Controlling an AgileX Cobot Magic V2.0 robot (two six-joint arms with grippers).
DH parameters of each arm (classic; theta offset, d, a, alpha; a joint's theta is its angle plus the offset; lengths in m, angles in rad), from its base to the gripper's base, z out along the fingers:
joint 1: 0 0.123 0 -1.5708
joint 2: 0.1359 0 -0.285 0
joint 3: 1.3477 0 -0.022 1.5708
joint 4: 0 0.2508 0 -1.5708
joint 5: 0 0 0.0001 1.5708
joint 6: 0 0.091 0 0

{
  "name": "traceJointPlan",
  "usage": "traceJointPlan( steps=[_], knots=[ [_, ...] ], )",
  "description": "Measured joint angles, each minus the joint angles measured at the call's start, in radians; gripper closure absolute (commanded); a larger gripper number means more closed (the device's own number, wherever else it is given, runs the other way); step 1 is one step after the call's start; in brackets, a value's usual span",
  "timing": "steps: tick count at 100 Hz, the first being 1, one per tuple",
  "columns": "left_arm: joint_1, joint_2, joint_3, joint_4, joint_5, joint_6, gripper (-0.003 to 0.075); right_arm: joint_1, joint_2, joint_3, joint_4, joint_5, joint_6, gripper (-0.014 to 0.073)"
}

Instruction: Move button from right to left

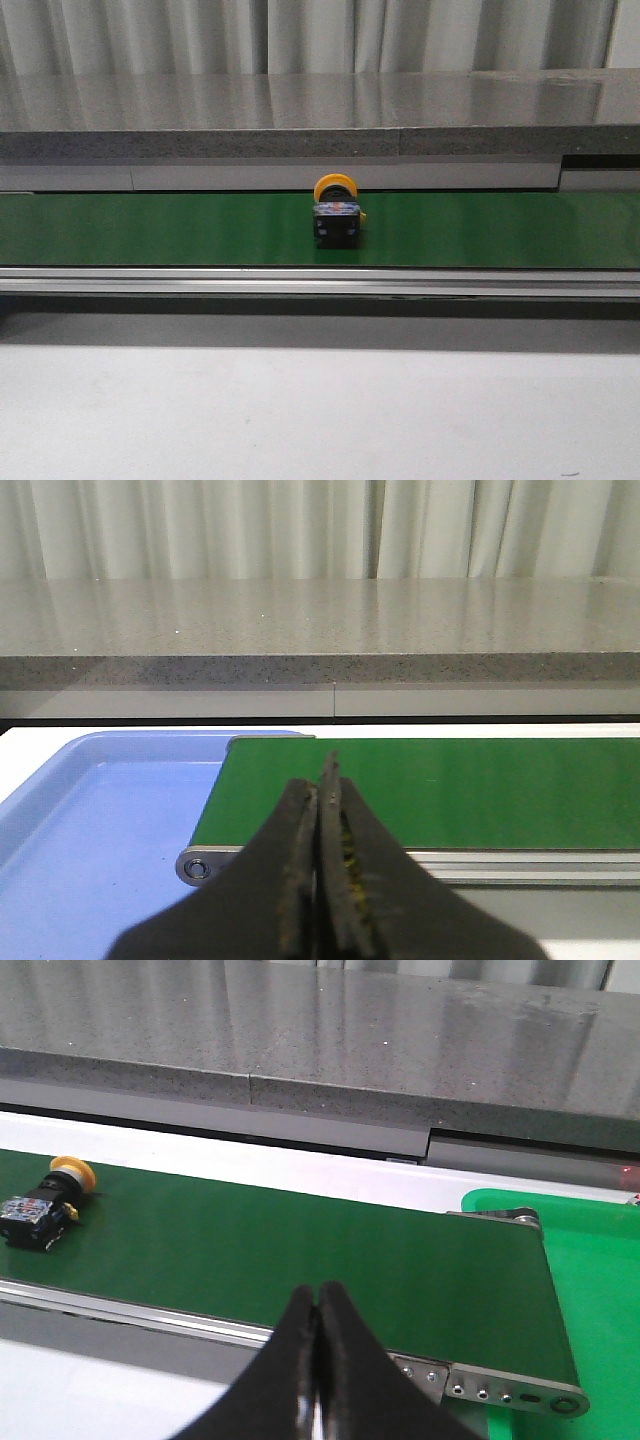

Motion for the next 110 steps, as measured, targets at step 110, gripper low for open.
traceJointPlan(
  steps=[110],
  knots=[
    [0.0, 0.007, -0.021, -0.011, -0.015, 0.0, 0.0741, 0.0, 0.0, 0.0, 0.0, 0.0, -0.001, 0.066]
  ],
)
